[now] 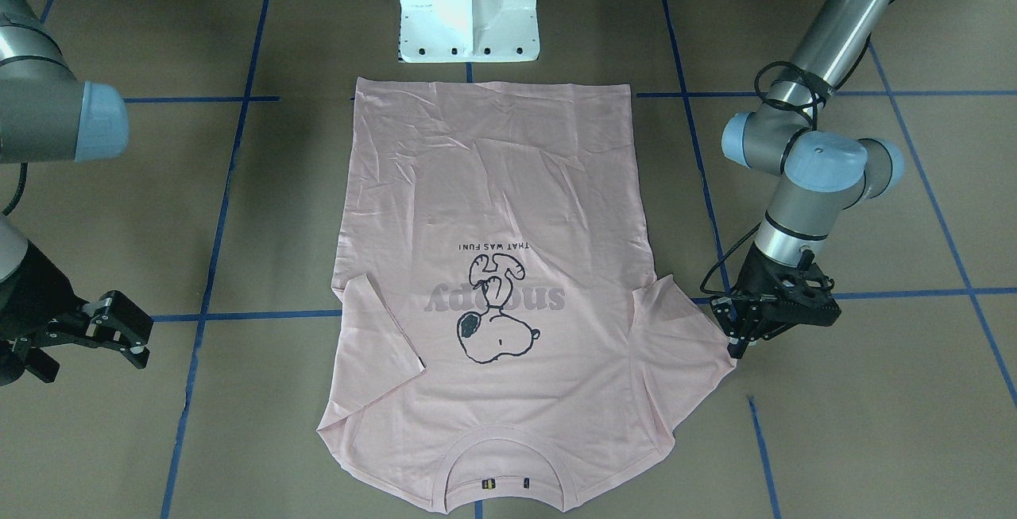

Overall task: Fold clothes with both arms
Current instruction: 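Move the left gripper to the sleeve nearest it, then fold the sleeve onto the shirt body with the left gripper, then move both grippers down to the hem corners nearest the robot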

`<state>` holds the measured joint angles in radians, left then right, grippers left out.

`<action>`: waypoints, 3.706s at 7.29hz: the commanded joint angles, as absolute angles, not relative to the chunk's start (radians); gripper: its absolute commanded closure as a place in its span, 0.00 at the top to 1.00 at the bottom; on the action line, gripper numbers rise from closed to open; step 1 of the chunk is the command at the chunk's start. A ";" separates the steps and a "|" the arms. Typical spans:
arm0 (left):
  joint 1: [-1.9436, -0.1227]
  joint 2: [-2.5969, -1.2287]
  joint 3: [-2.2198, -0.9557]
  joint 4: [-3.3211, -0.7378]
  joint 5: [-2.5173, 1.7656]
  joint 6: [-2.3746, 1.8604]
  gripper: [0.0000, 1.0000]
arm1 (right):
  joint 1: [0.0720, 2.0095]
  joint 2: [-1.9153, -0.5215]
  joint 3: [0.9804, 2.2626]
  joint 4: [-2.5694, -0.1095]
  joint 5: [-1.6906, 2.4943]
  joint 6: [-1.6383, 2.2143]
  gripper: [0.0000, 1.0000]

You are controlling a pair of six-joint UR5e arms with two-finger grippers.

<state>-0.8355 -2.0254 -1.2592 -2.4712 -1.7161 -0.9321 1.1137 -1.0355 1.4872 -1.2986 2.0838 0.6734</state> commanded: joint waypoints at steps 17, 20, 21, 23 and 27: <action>-0.671 -2.015 -1.956 -1.827 -1.735 -1.068 1.00 | 0.659 -1.228 2.014 -1.423 1.771 1.332 0.96; -0.495 -1.870 -2.063 -1.835 -1.672 -1.229 1.00 | 0.204 -1.288 2.180 -1.606 1.348 1.645 0.96; -0.418 -1.812 -2.081 -1.836 -1.637 -1.282 1.00 | 0.120 -1.327 2.200 -1.605 1.300 1.704 0.94; -0.297 -1.731 -2.088 -1.839 -1.568 -1.374 1.00 | 0.028 -1.364 2.220 -1.600 1.227 1.761 0.91; -0.157 -1.623 -2.082 -1.868 -1.499 -1.491 0.68 | 0.026 -1.364 2.218 -1.600 1.224 1.764 0.91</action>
